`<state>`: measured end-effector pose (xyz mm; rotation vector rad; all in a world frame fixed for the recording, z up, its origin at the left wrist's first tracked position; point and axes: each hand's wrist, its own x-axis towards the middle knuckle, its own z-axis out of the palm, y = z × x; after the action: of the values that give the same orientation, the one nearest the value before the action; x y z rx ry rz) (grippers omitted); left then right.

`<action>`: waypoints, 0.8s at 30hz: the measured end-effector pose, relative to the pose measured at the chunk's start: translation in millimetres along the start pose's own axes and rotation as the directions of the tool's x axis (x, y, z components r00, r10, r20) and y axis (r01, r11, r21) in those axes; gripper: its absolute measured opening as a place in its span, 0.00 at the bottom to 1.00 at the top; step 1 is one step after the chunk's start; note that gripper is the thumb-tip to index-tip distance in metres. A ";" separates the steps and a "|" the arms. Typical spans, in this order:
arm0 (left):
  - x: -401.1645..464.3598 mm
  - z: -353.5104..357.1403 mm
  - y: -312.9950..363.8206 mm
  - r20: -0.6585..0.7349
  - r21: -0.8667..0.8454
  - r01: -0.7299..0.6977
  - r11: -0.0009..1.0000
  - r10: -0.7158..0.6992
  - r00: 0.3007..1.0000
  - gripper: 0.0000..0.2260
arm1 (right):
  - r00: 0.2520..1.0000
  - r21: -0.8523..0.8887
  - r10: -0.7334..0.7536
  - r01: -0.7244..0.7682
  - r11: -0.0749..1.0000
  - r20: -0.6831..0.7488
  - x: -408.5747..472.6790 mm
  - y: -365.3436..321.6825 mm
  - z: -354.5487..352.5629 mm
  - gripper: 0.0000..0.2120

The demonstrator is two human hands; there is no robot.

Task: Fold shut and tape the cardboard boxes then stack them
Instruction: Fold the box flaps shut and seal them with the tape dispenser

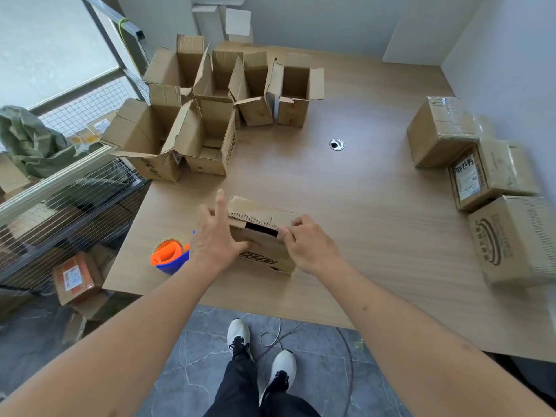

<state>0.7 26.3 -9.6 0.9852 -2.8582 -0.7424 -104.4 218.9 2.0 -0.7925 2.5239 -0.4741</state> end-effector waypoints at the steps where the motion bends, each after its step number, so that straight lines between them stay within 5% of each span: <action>1: 0.4 2.8 -1.2 -0.001 0.077 0.014 0.997 -0.014 1.000 0.58 | 1.000 0.021 0.000 0.000 1.000 0.009 -1.1 0.6 1.9 0.25; 6: 2.3 16.0 -2.0 0.252 0.102 -0.005 0.995 -0.021 0.968 0.37 | 0.999 -0.039 -0.014 0.012 0.999 -0.036 -1.7 2.2 15.7 0.16; 10: 0.6 15.7 0.9 0.240 0.137 0.012 0.990 -0.045 0.970 0.27 | 0.994 0.004 0.043 -0.042 0.999 -0.105 0.8 -6.4 30.3 0.16; 17: 1.6 -0.5 -54.6 0.124 0.067 0.066 0.996 -0.074 0.990 0.25 | 0.979 0.084 0.022 -0.005 0.996 -0.204 6.3 -6.1 43.0 0.16; 24: 3.0 9.3 -119.9 0.225 0.165 0.169 0.972 -0.204 0.953 0.35 | 0.954 0.171 0.031 0.022 0.985 -0.299 6.8 -11.9 60.2 0.16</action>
<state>65.6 -53.8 -71.8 1.2849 -3.0944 -0.7222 -73.3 194.4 -45.4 -0.6923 2.7107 -0.8576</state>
